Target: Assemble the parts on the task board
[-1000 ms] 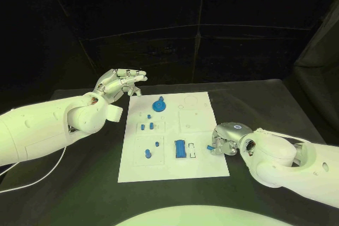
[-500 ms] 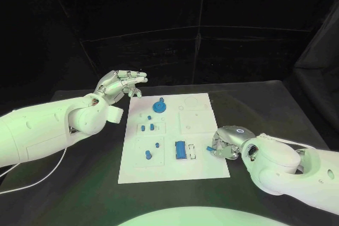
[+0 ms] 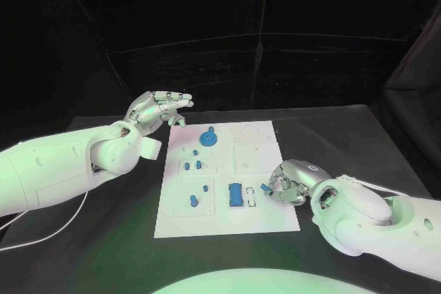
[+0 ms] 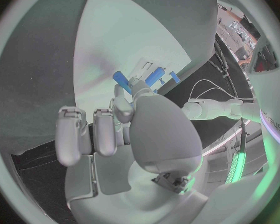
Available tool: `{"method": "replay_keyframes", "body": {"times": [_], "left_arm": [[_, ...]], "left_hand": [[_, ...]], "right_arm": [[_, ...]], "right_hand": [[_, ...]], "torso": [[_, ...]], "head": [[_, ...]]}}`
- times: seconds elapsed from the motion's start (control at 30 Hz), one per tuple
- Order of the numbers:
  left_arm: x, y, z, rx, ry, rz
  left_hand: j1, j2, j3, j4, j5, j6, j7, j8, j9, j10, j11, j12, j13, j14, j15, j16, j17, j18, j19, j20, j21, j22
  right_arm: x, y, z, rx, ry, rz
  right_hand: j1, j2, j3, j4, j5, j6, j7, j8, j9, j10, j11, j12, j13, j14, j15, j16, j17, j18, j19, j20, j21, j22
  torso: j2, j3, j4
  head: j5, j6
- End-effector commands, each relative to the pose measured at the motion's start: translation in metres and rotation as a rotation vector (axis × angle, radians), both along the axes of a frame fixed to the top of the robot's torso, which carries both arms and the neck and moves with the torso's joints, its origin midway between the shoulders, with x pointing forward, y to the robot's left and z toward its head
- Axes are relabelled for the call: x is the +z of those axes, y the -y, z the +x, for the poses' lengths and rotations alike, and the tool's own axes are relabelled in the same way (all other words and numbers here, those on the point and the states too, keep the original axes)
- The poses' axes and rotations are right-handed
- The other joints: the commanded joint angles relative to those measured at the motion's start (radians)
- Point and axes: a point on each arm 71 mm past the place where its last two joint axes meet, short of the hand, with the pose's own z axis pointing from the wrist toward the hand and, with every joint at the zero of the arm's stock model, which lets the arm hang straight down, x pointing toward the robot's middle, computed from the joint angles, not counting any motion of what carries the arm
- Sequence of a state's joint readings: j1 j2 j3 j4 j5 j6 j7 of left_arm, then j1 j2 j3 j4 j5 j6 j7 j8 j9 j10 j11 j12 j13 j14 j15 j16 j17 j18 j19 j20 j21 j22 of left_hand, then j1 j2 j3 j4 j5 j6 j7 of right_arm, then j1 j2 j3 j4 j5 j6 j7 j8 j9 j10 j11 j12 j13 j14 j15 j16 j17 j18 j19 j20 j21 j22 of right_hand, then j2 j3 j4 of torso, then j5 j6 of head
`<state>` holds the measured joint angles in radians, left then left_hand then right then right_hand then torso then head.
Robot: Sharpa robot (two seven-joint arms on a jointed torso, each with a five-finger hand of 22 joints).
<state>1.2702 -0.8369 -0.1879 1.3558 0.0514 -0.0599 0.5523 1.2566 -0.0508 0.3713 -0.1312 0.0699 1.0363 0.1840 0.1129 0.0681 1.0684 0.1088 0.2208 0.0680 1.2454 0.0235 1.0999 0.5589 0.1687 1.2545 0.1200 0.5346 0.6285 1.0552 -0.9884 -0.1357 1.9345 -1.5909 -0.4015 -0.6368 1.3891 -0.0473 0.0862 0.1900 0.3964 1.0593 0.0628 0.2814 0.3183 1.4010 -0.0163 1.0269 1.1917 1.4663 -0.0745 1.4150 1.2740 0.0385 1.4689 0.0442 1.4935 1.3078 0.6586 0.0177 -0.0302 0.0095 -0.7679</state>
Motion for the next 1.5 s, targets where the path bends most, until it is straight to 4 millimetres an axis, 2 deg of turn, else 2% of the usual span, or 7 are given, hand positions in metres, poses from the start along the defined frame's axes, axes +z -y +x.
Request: {"method": "replay_keyframes", "body": {"times": [0.03,0.27,0.5,0.9,1.2,1.37,1.5], "left_arm": [[0.002,0.001,0.000,-0.009,0.006,-0.012],[0.002,0.001,-0.001,-0.010,0.005,-0.013],[0.002,0.001,-0.001,-0.010,0.005,-0.013],[0.002,0.001,-0.002,-0.010,0.004,-0.013],[0.002,0.001,-0.002,-0.012,0.004,-0.014],[0.002,0.001,-0.002,-0.013,0.003,-0.014],[0.002,0.001,-0.002,-0.013,0.003,-0.014]], "left_hand": [[-0.001,0.007,-0.005,0.001,-0.003,0.000,-0.003,0.005,0.000,0.005,0.001,0.003,0.000,-0.008,-0.002,-0.003,-0.001,0.014,0.002,-0.002,-0.003,-0.001],[-0.001,0.008,-0.006,0.001,-0.003,0.000,-0.004,0.006,0.000,0.005,0.000,0.004,0.000,-0.008,-0.003,-0.003,-0.002,0.014,0.002,-0.002,-0.003,-0.002],[0.000,0.008,-0.006,0.001,-0.003,0.000,-0.004,0.006,0.000,0.005,0.000,0.005,0.000,-0.008,-0.003,-0.003,-0.002,0.014,0.003,-0.002,-0.003,-0.002],[0.000,0.008,-0.006,0.001,-0.003,0.000,-0.004,0.006,0.000,0.005,0.000,0.005,0.000,-0.008,-0.003,-0.003,-0.002,0.014,0.003,-0.002,-0.003,-0.002],[0.000,0.008,-0.006,0.001,-0.003,0.000,-0.004,0.006,0.000,0.005,0.000,0.005,0.000,-0.008,-0.003,-0.003,-0.002,0.014,0.003,-0.002,-0.003,-0.002],[0.000,0.008,-0.006,0.001,-0.003,0.000,-0.004,0.006,0.000,0.005,0.000,0.005,0.000,-0.008,-0.003,-0.003,-0.002,0.014,0.003,-0.002,-0.003,-0.002],[0.000,0.008,-0.006,0.001,-0.003,0.000,-0.004,0.006,0.000,0.005,0.000,0.005,0.000,-0.008,-0.003,-0.003,-0.002,0.014,0.003,-0.002,-0.003,-0.002]], "right_arm": [[-0.002,-0.003,0.001,-0.043,-0.056,0.090],[-0.010,-0.014,0.003,-0.061,-0.156,0.123],[-0.014,-0.022,0.004,-0.065,-0.192,0.115],[-0.017,-0.029,0.007,-0.071,-0.203,0.108],[-0.018,-0.033,0.008,-0.065,-0.205,0.093],[-0.018,-0.033,0.009,-0.066,-0.193,0.088],[-0.018,-0.033,0.010,-0.066,-0.183,0.087]], "right_hand": [[-0.015,-0.016,0.014,0.006,0.048,0.009,0.002,-0.006,0.005,0.006,0.002,0.005,0.002,0.053,-0.003,0.006,0.001,-0.011,0.025,-0.007,0.006,0.168],[-0.051,-0.031,0.015,0.027,0.086,0.010,0.004,-0.007,0.011,0.010,0.004,0.010,0.006,0.054,-0.001,0.007,0.004,-0.010,0.024,-0.006,0.005,0.168],[-0.100,-0.046,-0.005,0.055,0.099,0.016,0.004,-0.005,0.017,0.016,0.004,0.017,0.012,0.055,-0.001,0.009,0.008,-0.011,0.027,-0.005,0.007,0.171],[-0.119,-0.043,-0.013,0.069,0.110,0.023,0.001,-0.002,0.022,0.017,0.002,0.019,0.014,0.055,-0.002,0.009,0.008,-0.011,0.027,-0.006,0.007,0.171],[-0.156,-0.043,-0.041,0.094,0.141,0.030,-0.002,0.003,0.031,0.019,0.000,0.019,0.016,0.054,-0.004,0.008,0.008,-0.011,0.027,-0.008,0.006,0.171],[-0.197,-0.032,-0.079,0.099,0.059,0.031,-0.002,0.006,0.038,0.020,0.001,0.017,0.016,0.054,-0.003,0.008,0.007,-0.011,0.027,-0.008,0.006,0.171],[-0.231,-0.018,-0.121,0.098,-0.096,0.030,-0.003,0.007,0.046,0.020,0.000,0.016,0.017,0.054,-0.004,0.006,0.006,-0.011,0.026,-0.008,0.005,0.171]], "torso": [[0.002,0.0005,-0.0007],[0.003,0.0002,-0.0003],[0.001,0.0005,-0.0008],[0.000,0.0009,-0.0008],[0.001,0.0009,-0.0013],[0.001,0.0007,-0.0015],[0.000,0.0007,-0.0009]], "head": [[0.002,-0.001],[0.005,-0.006],[0.008,-0.010],[0.011,-0.011],[0.012,-0.012],[0.011,-0.012],[0.011,-0.013]]}}
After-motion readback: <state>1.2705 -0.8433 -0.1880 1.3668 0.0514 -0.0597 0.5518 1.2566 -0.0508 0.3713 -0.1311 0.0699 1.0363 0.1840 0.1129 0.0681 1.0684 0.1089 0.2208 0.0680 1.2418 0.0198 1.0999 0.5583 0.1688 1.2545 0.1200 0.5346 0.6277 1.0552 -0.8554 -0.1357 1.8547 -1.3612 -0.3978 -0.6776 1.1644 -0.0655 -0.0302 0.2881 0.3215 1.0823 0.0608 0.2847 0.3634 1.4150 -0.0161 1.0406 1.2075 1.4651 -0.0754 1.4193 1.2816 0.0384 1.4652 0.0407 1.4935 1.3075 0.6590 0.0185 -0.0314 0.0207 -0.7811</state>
